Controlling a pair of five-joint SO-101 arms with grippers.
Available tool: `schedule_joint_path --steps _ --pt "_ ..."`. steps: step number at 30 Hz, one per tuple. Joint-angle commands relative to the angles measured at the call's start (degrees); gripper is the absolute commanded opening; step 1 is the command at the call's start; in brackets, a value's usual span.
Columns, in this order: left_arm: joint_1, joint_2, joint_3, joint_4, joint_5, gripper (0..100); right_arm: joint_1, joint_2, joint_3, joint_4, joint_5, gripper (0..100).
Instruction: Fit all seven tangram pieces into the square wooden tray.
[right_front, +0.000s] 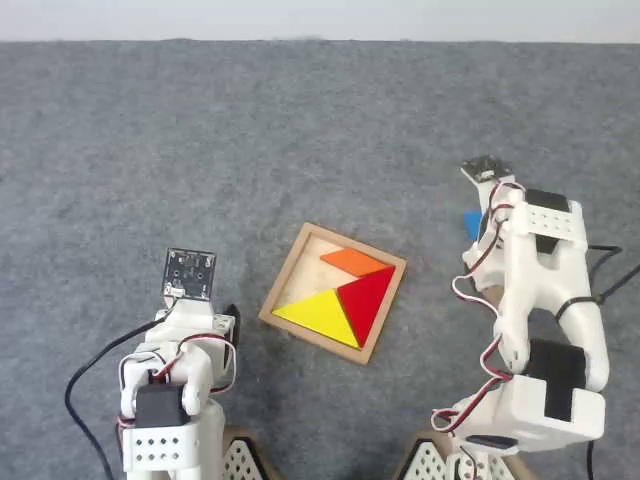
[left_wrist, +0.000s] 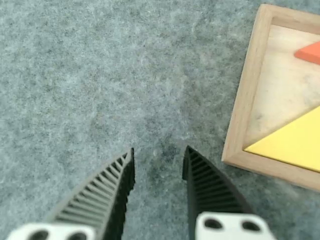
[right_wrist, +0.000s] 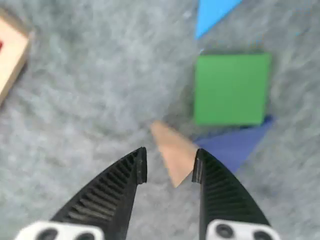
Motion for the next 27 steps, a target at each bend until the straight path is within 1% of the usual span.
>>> schedule_joint_path --steps 1,4,10,14,16,20,27 --pt "0.09 -1.58 -0.48 0.53 -0.35 15 0.75 -0.22 2.29 -6.29 2.99 16.9" --pt "0.09 -1.58 -0.48 0.53 -0.35 15 1.27 -0.22 3.52 -8.4 2.81 17.0" --pt "0.09 -1.58 -0.48 0.53 -0.35 15 2.68 -0.13 3.87 -7.96 2.99 17.4" --pt "0.09 -1.58 -0.48 0.53 -0.35 15 2.33 2.86 3.6 -3.56 3.08 24.5" --pt "0.09 -1.58 -0.48 0.53 -0.35 15 2.24 5.67 3.87 -3.12 3.08 26.4" --pt "0.09 -1.58 -0.48 0.53 -0.35 15 2.15 10.51 2.37 -2.59 2.81 25.0" --pt "0.09 -1.58 -0.48 0.53 -0.35 15 2.33 11.56 -3.52 -3.91 3.08 23.9"
